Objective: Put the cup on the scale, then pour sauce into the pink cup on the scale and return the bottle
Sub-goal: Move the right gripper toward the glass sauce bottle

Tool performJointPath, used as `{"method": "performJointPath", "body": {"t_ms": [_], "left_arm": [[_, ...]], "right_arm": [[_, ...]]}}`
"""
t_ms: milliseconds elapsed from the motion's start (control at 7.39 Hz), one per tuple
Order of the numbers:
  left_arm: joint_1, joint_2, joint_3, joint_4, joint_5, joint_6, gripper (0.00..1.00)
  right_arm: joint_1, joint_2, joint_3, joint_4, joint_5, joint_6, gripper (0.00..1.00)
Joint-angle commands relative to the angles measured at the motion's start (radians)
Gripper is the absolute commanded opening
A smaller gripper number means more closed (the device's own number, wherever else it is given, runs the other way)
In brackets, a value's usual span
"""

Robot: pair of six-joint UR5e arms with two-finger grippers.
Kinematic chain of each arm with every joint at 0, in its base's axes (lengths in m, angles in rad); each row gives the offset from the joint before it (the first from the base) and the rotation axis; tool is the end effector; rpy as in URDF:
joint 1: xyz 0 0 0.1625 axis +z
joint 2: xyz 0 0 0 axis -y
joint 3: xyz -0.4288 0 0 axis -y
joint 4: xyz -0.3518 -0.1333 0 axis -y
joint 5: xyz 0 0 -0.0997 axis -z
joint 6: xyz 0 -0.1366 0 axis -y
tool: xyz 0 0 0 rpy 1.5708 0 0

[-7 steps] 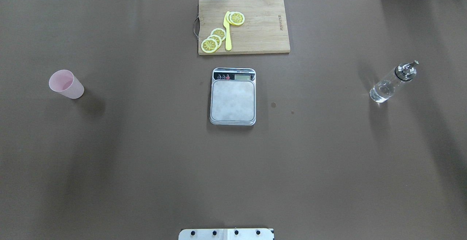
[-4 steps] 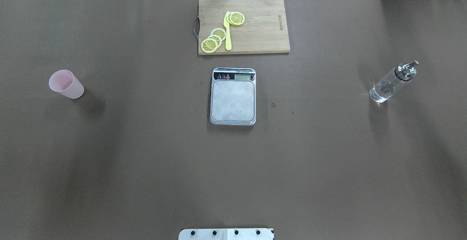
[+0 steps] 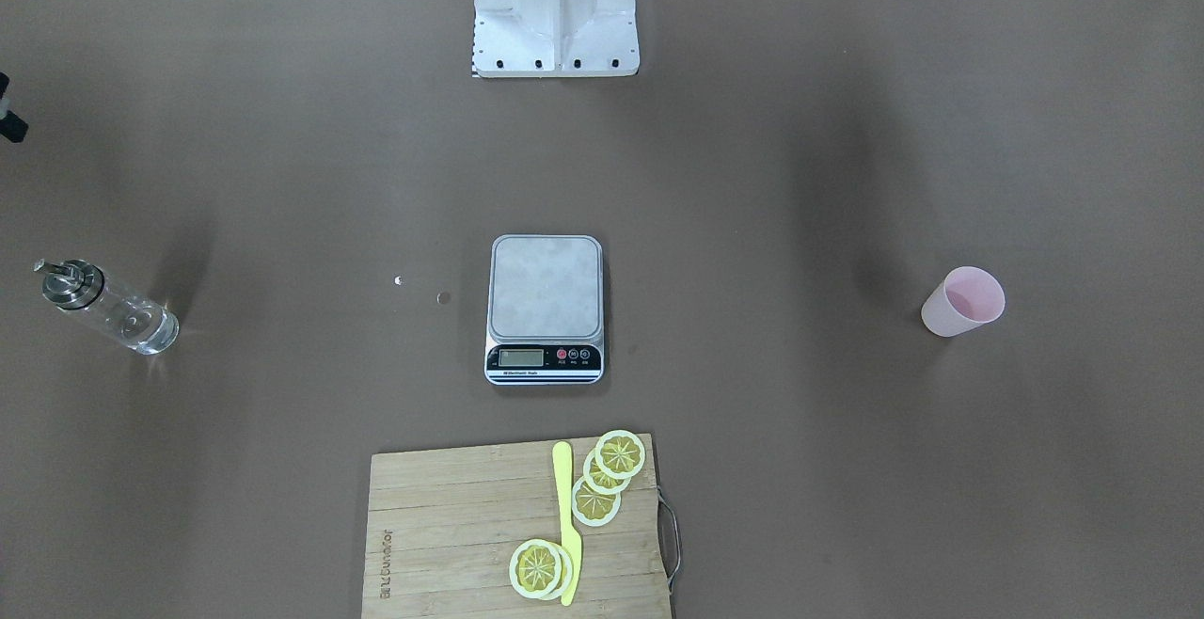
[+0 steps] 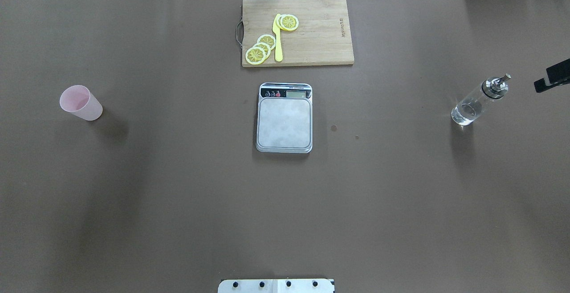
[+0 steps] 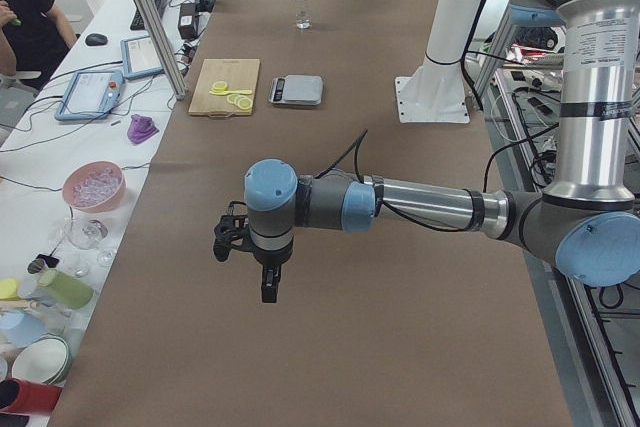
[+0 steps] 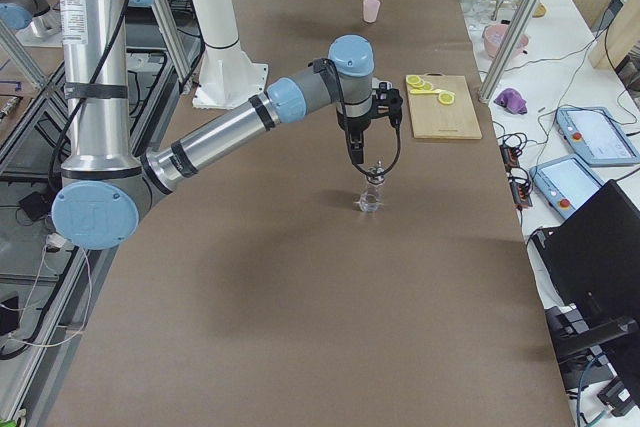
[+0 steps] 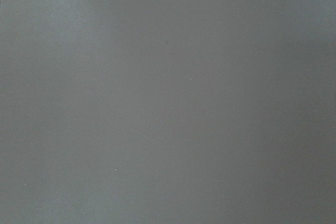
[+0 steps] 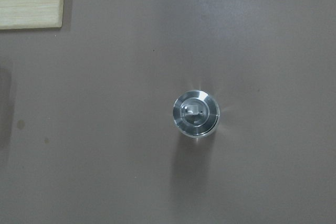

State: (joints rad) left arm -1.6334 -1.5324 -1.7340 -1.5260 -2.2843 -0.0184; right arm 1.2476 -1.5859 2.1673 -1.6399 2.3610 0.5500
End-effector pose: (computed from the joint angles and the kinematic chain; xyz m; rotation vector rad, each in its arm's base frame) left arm -0.0714 -0.4366 0.6422 0.0923 0.7113 -0.0490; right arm -0.0995 -0.4112 0.4330 0.1128 -0.9035 0.0086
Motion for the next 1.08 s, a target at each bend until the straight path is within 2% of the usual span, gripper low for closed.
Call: {"method": "performJointPath", "body": {"t_ms": [0,135,677,947], "left_arm": [[0.000,0.018,-0.021,0.000,-0.001,0.000,0.98],[0.001,0.023,-0.024,0.001,0.000,0.000,0.98],[0.001,0.023,-0.024,0.000,-0.001,0.000,0.98],[0.001,0.023,-0.027,-0.002,-0.001,-0.002,0.98]], "right_arm": [[-0.114,-0.110,0.039,0.186,-0.167,0.158,0.99],[-0.114,-0.184,0.033,0.310,-0.180,0.160,0.99],[-0.177,-0.194,0.029,0.362,-0.290,0.160,1.00],[-0.177,-0.171,0.007,0.402,-0.289,0.157,1.00]]}}
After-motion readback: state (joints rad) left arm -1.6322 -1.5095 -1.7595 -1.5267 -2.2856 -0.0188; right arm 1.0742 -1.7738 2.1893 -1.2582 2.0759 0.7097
